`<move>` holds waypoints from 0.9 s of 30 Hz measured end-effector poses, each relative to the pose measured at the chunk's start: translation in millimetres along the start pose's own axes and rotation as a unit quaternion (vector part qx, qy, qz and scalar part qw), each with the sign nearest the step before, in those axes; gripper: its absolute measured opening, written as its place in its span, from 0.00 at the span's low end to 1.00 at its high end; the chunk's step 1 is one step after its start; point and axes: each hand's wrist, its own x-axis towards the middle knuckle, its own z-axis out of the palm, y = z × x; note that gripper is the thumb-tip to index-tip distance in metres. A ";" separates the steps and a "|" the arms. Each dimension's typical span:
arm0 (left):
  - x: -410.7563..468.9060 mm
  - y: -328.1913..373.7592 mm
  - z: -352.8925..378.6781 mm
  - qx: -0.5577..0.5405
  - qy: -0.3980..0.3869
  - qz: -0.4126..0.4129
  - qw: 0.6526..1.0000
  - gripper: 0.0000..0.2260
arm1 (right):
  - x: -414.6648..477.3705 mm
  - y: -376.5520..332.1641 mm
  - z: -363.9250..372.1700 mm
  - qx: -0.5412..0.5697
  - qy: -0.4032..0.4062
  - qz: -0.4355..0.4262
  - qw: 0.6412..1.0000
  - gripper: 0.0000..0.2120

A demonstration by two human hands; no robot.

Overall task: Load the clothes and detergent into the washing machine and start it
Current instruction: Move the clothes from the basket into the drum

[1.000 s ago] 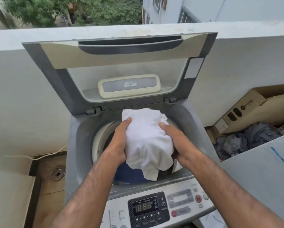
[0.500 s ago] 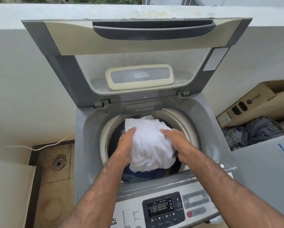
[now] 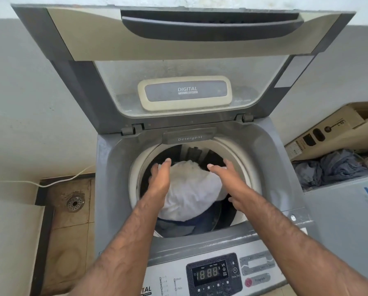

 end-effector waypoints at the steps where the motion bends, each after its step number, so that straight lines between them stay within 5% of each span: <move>1: 33.6 -16.7 -1.7 -0.032 -0.004 -0.002 0.999 0.47 | 2.1 0.4 -0.4 -0.003 0.003 0.003 1.000 0.42; 3: 55.6 -27.1 -5.2 -0.074 -0.008 -0.034 0.997 0.45 | 5.2 1.1 -1.0 -0.002 0.003 0.010 1.000 0.41; 7: -45.9 32.3 5.9 -0.054 -0.043 -0.028 0.997 0.34 | 10.1 -0.3 0.3 0.008 -0.019 0.026 0.999 0.37; 11: -49.3 45.5 14.3 -0.166 -0.085 -0.032 0.982 0.28 | 19.0 -8.2 4.5 0.044 -0.035 0.023 0.998 0.33; 15: -43.7 59.9 23.8 -0.288 -0.112 -0.019 0.951 0.29 | 32.8 -25.8 14.5 0.155 -0.072 0.028 0.985 0.27; 19: -38.3 69.2 31.9 -0.380 -0.132 0.008 0.915 0.24 | 44.9 -43.0 25.4 0.273 -0.083 0.030 0.958 0.32; 24: -29.0 78.1 39.0 -0.439 -0.146 0.030 0.886 0.26 | 52.4 -56.8 34.0 0.319 -0.104 0.016 0.942 0.22; 27: -28.3 87.1 42.5 -0.464 -0.134 0.021 0.876 0.28 | 57.2 -60.9 37.3 0.341 -0.095 0.014 0.935 0.25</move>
